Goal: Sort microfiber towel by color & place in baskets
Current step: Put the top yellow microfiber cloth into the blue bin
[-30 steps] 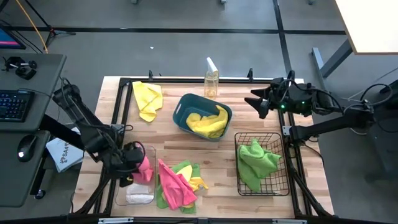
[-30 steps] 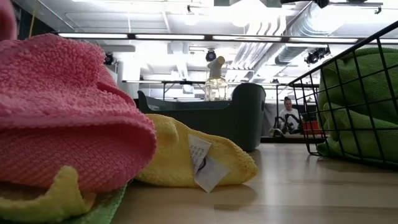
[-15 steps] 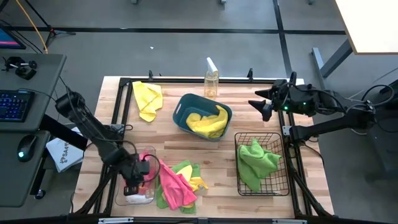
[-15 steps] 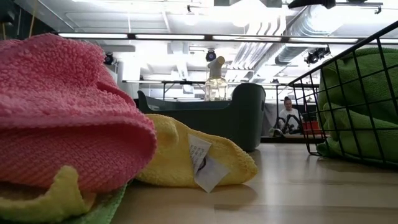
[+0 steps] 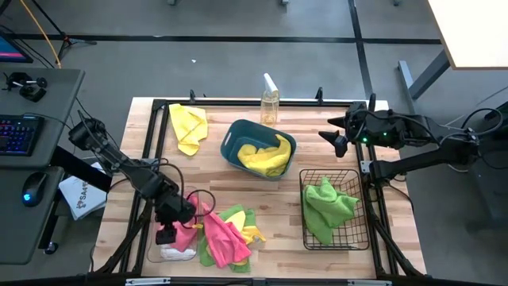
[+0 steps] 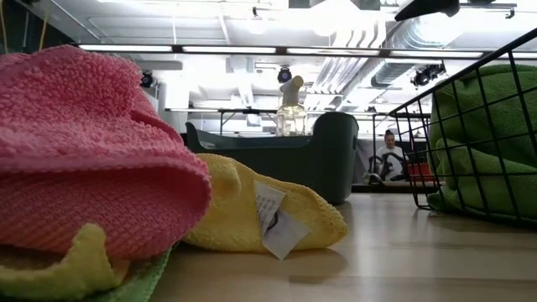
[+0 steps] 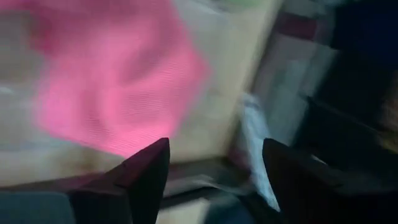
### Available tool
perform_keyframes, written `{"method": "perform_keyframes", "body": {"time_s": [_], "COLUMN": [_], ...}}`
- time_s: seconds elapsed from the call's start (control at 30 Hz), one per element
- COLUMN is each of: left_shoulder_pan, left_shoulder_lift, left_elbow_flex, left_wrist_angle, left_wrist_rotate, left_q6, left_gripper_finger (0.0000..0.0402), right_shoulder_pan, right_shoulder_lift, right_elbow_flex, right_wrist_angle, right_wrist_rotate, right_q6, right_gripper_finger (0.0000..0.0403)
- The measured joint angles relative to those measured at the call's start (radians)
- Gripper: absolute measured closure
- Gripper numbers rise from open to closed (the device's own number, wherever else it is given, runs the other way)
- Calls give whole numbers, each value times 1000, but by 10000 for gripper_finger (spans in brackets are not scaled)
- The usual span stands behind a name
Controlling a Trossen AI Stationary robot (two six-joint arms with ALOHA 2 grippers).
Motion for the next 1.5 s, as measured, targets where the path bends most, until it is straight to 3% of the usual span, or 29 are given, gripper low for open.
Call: {"method": "perform_keyframes", "body": {"time_s": [0.13,0.2,0.4,0.6,0.83,1.03,1.23,1.5], "left_shoulder_pan": [5,39,242,576,1034,1279,1396,1433], "left_shoulder_lift": [4,-3,-72,-100,34,217,348,379], "left_elbow_flex": [1,6,90,145,144,143,143,53], "left_wrist_angle": [12,0,-8,-133,-212,-192,-141,44], "left_wrist_rotate": [145,143,-139,-436,-500,-632,-662,-661], "left_q6": [23,-9,-30,84,310,462,564,651], "left_gripper_finger": [155,156,167,179,188,189,189,189], "right_shoulder_pan": [0,0,-3,-3,-3,-3,-2,-2], "right_shoulder_lift": [0,0,2,15,62,122,177,228], "right_elbow_flex": [0,0,0,0,0,0,0,0], "right_wrist_angle": [-13,-13,-9,-9,-9,-8,-7,11], "right_wrist_rotate": [0,0,21,24,23,17,13,30], "right_q6": [0,0,0,0,40,121,247,345], "right_gripper_finger": [100,100,100,100,100,100,100,100]}}
